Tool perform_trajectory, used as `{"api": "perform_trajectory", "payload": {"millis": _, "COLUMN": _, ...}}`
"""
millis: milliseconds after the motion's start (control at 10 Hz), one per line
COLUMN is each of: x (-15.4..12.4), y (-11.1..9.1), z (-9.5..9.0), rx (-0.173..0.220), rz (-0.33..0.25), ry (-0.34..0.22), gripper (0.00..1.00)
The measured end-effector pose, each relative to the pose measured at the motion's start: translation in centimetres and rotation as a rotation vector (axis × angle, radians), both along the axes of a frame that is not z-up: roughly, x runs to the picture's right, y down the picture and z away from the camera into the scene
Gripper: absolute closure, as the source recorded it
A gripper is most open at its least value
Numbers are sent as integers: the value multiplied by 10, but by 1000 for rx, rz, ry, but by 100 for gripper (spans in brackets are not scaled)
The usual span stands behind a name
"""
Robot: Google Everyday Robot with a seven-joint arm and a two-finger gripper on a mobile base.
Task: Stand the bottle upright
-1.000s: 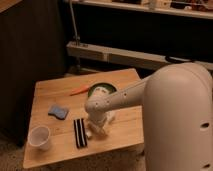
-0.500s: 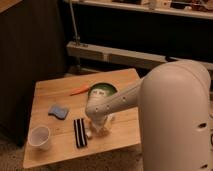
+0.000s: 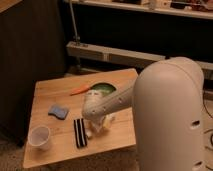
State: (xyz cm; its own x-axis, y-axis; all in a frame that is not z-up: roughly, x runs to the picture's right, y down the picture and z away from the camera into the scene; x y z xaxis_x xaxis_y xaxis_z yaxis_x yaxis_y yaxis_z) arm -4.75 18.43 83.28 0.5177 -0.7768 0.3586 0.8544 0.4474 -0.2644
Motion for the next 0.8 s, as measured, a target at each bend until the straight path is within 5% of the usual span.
{"api": "perform_trajectory", "payload": {"millis": 300, "x": 0, "y": 4, "z": -2, "rx": 18, "rz": -13, "ry": 10, "gripper": 22}}
{"api": "perform_trajectory", "payload": {"millis": 400, "x": 1, "y": 6, "z": -1, "rx": 3, "rz": -8, "ry": 3, "gripper": 30}}
{"api": "perform_trajectory", "payload": {"millis": 800, "x": 2, "y": 13, "z": 9, "rx": -160, "rz": 62, "ry": -99, "gripper": 73}}
